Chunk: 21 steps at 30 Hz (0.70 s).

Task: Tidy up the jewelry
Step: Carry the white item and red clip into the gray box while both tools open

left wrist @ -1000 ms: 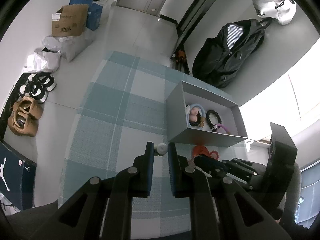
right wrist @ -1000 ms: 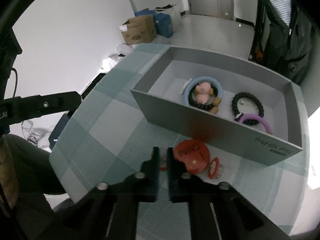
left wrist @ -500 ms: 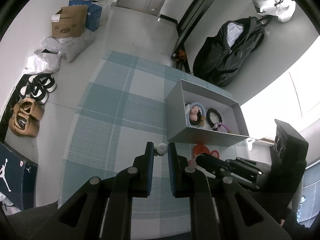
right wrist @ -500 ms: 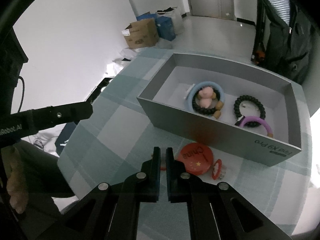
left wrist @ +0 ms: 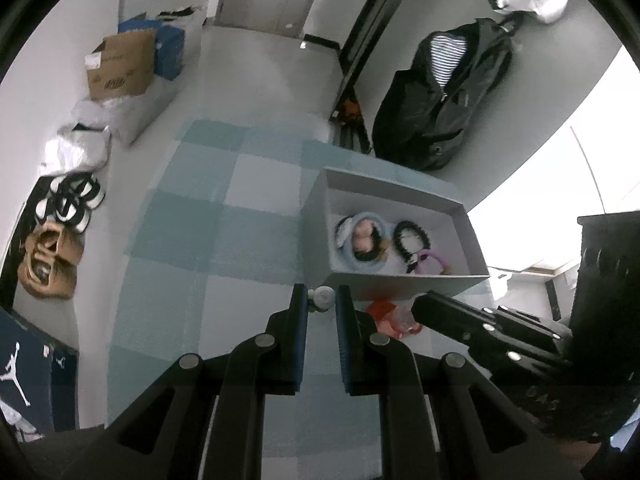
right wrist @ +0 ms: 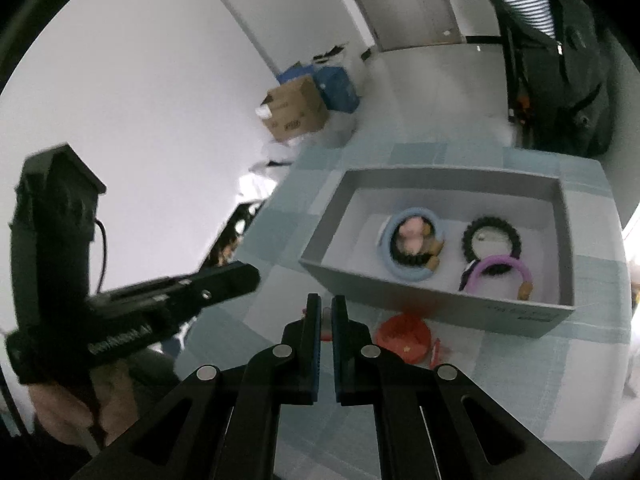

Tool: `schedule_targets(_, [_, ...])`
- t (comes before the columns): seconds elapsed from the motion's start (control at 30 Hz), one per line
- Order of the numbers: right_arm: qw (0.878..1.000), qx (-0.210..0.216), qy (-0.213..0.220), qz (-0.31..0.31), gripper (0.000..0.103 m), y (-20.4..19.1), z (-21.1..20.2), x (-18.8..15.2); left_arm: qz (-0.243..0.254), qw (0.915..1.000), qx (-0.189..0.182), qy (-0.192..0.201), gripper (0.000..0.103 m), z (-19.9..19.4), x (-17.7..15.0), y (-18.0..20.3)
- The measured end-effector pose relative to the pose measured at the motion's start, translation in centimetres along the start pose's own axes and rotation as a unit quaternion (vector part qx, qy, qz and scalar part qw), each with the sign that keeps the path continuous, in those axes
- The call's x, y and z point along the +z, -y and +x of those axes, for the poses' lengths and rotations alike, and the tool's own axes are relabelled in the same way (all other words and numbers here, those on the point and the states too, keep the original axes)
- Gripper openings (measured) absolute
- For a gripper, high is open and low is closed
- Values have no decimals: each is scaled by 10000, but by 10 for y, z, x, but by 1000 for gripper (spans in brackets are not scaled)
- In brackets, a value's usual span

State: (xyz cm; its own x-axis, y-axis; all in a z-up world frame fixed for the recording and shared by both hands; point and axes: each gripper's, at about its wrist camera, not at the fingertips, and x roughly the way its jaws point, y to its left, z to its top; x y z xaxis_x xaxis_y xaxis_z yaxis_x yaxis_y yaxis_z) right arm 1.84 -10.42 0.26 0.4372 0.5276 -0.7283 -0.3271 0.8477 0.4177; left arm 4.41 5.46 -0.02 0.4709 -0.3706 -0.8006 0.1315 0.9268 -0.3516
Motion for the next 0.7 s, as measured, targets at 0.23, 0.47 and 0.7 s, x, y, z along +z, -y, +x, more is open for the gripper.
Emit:
schedule_targets(0.23, [9989, 113, 350, 302, 4, 16, -28, 8, 58, 9998, -161, -78, 9, 10, 6, 16])
schedule_targets(0.47, [9972, 17, 602, 434, 4, 35, -42, 23, 201, 9995, -250, 22, 9, 14, 17, 36])
schedule_targets(0.7, [9958, 32, 726, 561, 4, 52, -41, 38, 283, 9987, -429, 37, 9, 30, 34, 42])
